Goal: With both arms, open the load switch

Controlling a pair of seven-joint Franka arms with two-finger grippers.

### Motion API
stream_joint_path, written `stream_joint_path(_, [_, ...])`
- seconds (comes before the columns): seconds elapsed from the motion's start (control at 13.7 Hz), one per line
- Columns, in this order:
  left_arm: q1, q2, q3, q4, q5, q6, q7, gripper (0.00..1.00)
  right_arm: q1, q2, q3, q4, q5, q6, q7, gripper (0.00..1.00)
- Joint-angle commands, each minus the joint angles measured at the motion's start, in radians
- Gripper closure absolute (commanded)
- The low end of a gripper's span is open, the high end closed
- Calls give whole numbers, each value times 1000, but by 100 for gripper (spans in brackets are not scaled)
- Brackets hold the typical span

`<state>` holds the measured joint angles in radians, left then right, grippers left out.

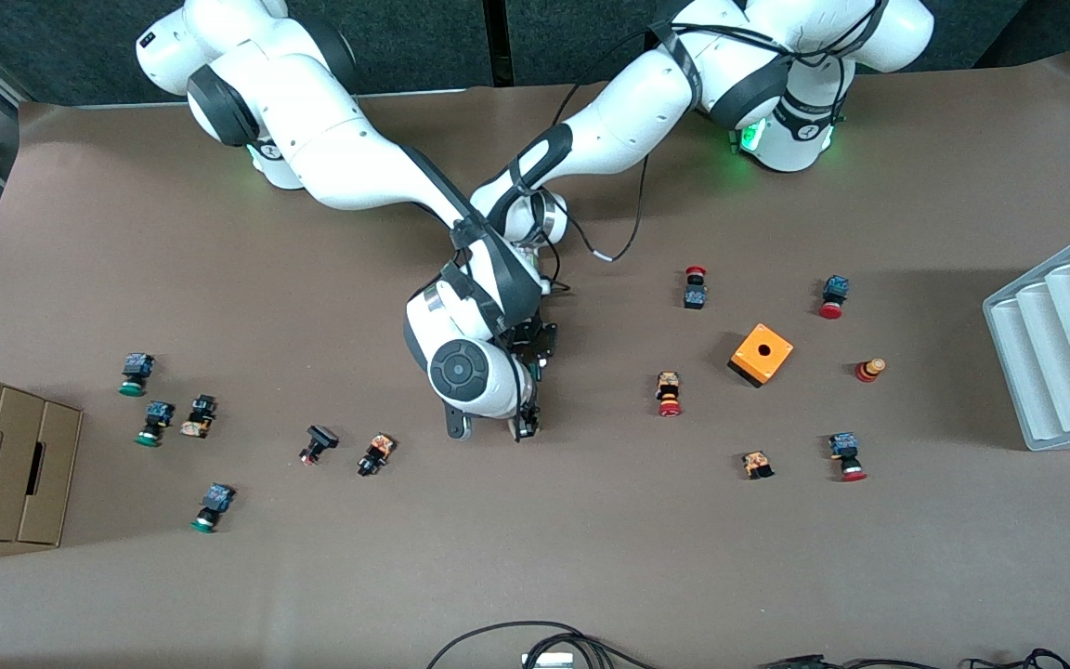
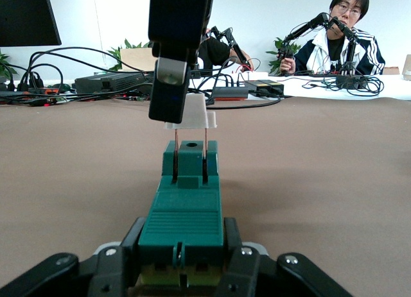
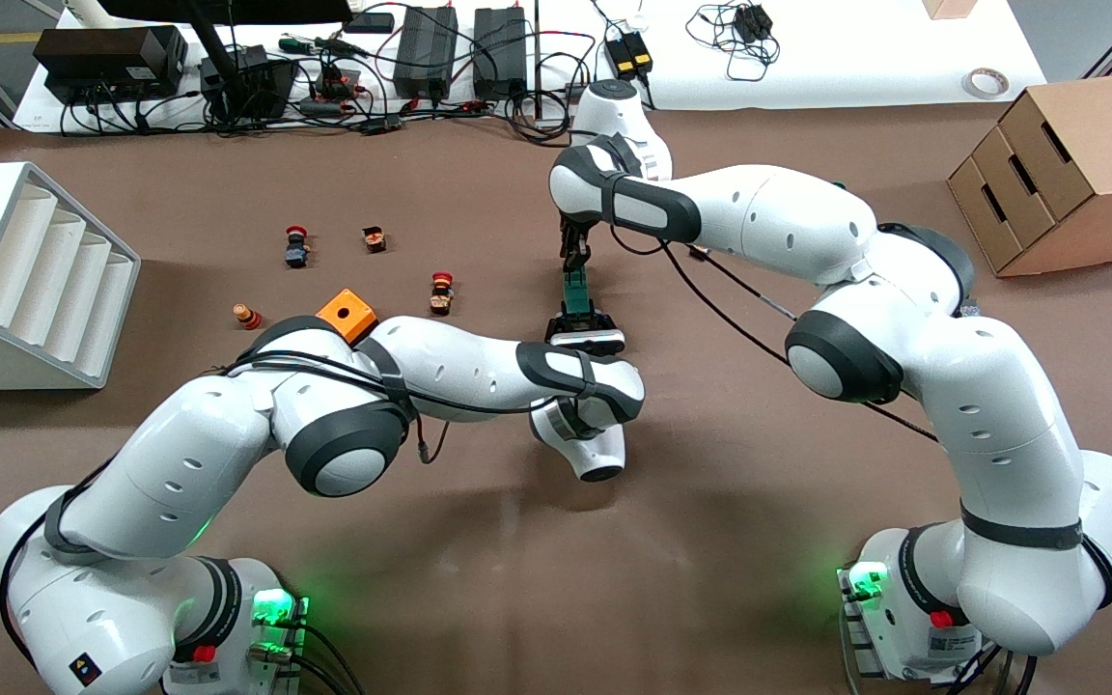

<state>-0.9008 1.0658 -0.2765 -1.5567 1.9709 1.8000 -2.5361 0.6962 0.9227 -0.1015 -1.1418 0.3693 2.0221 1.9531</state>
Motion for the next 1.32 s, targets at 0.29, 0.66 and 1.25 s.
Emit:
stream_joint_path(0.29, [-18,26,2,27,-3,-2,8,46,5,-77,-6,-98,-3,-22,-31,64])
stream_joint_path(0.66, [-18,26,3,26,-3,-4,7,46,8,-88,-6,-116,-4,-20,-34,70])
stream_joint_path(1.25, [-20,26,3,27,-3,-4,10,46,31,-87,-6,-142,-32,-5,-34,71])
